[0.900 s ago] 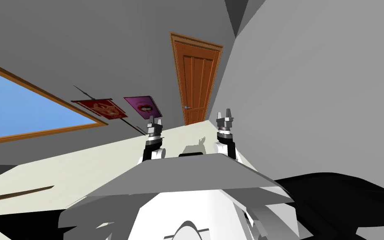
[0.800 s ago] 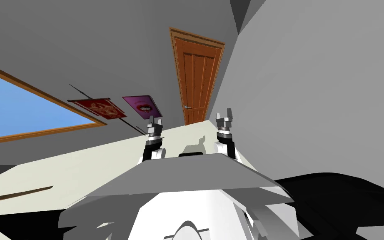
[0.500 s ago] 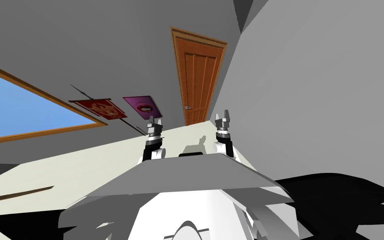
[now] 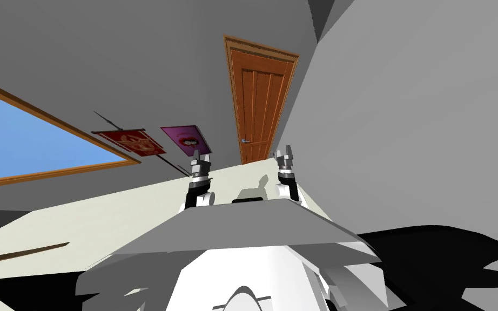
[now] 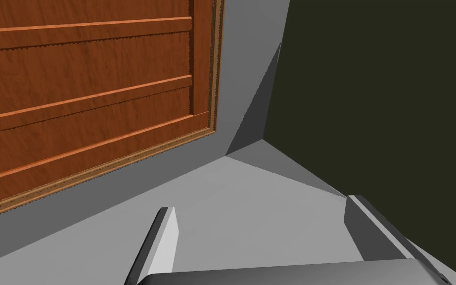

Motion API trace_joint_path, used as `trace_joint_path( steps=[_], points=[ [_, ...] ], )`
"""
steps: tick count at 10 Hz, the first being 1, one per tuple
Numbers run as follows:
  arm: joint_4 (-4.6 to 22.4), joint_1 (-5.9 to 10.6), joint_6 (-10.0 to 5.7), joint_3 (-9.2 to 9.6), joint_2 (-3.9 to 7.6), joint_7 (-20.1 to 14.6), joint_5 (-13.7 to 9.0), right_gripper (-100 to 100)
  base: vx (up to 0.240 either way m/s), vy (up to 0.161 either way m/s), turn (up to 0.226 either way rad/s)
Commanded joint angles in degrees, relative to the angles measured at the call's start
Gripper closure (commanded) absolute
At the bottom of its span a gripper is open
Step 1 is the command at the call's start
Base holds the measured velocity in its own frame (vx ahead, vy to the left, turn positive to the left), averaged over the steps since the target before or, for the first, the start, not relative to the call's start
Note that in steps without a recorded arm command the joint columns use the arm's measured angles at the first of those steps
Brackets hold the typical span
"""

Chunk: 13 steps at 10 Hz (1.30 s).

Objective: Pull the door open

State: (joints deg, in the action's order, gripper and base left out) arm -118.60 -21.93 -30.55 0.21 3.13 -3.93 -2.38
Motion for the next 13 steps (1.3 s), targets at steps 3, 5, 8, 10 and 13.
trace_joint_path(
  steps=[3,5,8,10,13],
  points=[
    [4.2,1.64,-0.68,-0.37,0.61,-0.4,0.3,-100,0.098,0.034,0.037],
    [6.9,2.62,-1.27,-0.59,0.95,-0.7,0.5,-100,0.094,0.017,0.041],
    [11.3,4.20,-2.23,-0.93,1.45,-1.1,0.8,-100,0.101,0.023,0.039],
    [14.4,5.31,-2.90,-1.18,1.79,-1.4,1.0,-100,0.093,0.022,0.046],
    [19.1,7.06,-3.96,-1.56,2.28,-1.8,1.4,-100,0.110,0.029,0.045]
  ],
)
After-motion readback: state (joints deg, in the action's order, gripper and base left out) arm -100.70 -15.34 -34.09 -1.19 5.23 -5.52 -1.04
